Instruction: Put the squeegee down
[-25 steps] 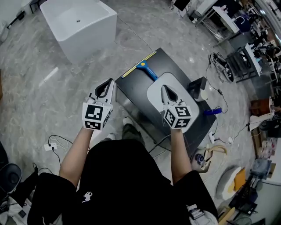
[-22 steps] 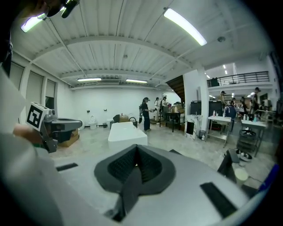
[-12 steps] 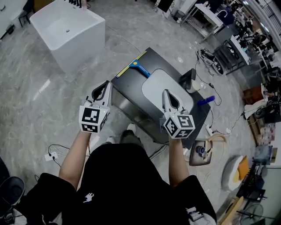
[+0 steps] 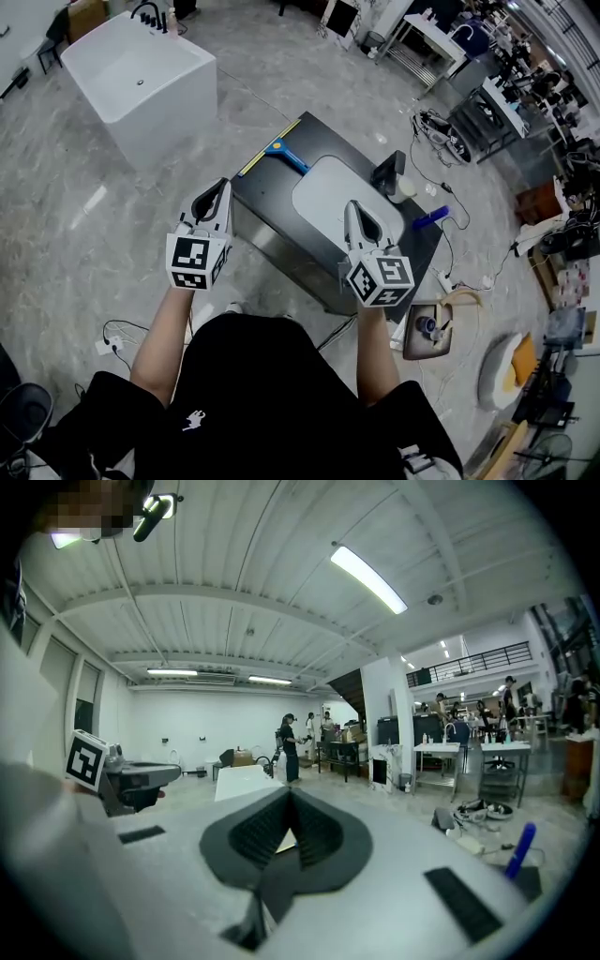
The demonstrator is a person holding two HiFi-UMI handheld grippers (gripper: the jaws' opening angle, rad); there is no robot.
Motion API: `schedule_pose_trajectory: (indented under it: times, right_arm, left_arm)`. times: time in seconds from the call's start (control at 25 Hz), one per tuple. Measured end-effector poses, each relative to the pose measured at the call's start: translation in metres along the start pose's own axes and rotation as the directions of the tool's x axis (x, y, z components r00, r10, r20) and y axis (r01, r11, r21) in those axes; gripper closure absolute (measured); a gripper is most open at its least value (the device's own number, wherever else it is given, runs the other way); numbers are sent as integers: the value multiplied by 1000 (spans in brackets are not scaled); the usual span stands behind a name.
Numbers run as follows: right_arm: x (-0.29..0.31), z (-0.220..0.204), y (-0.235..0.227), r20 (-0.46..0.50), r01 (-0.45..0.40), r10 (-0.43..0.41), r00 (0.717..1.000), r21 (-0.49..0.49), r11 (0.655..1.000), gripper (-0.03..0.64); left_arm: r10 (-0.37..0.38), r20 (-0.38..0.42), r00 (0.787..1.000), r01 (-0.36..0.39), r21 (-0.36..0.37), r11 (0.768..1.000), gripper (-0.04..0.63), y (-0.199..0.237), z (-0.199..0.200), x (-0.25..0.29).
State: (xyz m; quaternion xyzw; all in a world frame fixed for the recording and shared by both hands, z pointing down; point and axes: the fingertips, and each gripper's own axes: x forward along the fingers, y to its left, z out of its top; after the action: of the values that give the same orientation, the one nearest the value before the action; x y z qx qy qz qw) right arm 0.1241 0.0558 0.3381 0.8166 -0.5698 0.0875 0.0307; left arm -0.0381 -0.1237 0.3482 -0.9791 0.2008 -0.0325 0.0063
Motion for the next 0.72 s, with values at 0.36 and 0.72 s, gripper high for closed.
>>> schedule_pose_trajectory:
  times: [0.36,0.72]
  right_arm:
    - [-19,-3,-19,10,-19,19,1000,24,1000,615]
    - [-24,-6,-23,14,-16,16,1000,19,1000,615]
  left_arm:
    - [8,0,1000,-8,7,1000,592,-29,5,3]
    - [-6,3,1000,6,6,1000,592,-40,5,5]
